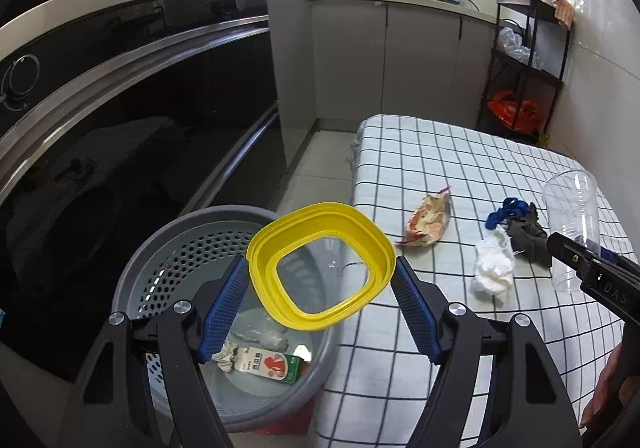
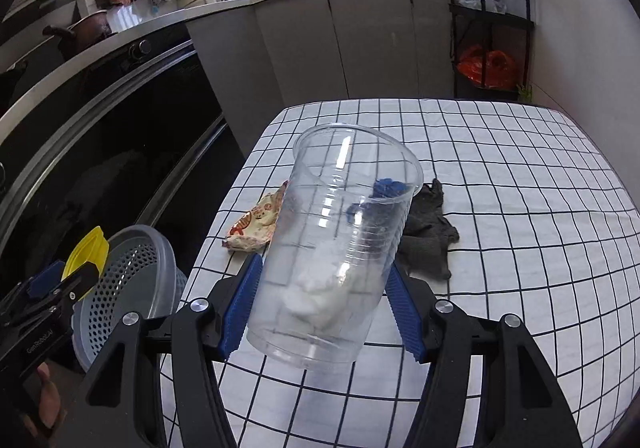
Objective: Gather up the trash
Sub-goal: 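Carry cup and lid over the grey basket and open both grippers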
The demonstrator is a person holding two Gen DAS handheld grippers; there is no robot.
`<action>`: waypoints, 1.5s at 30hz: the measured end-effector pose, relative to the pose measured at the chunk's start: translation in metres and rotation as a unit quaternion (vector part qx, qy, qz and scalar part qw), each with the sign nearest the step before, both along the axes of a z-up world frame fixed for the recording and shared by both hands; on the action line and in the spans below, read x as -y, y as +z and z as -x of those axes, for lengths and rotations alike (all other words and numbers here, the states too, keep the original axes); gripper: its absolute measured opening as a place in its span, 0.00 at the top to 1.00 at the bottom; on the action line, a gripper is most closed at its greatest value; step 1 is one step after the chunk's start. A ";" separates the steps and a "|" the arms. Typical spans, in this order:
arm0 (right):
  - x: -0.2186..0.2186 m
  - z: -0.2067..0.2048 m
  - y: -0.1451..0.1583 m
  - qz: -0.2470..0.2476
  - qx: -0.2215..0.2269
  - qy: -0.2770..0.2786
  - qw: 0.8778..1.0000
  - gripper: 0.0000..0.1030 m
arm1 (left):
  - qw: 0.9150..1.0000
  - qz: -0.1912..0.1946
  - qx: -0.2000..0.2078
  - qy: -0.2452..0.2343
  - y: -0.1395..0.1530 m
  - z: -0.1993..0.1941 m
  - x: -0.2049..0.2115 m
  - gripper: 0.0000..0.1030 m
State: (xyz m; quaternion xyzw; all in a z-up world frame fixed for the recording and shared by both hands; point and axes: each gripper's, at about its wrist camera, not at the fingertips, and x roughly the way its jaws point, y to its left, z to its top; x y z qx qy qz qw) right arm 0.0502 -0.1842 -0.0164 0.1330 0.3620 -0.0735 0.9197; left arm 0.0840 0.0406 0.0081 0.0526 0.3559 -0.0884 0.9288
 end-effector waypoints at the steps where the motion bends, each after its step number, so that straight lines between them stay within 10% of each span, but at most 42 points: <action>1: -0.010 -0.001 0.000 0.017 0.001 0.006 1.000 0.42 | 1.000 -0.002 -0.001 0.008 -0.002 0.001 -0.009 0.31; 23: -0.181 -0.039 -0.007 0.137 0.023 0.151 0.979 0.42 | 0.994 0.000 -0.025 0.105 -0.035 -0.002 -0.126 0.31; 45: -0.234 -0.086 -0.035 0.163 -0.002 0.216 0.963 0.42 | 0.987 0.029 -0.080 0.136 -0.061 -0.030 -0.159 0.31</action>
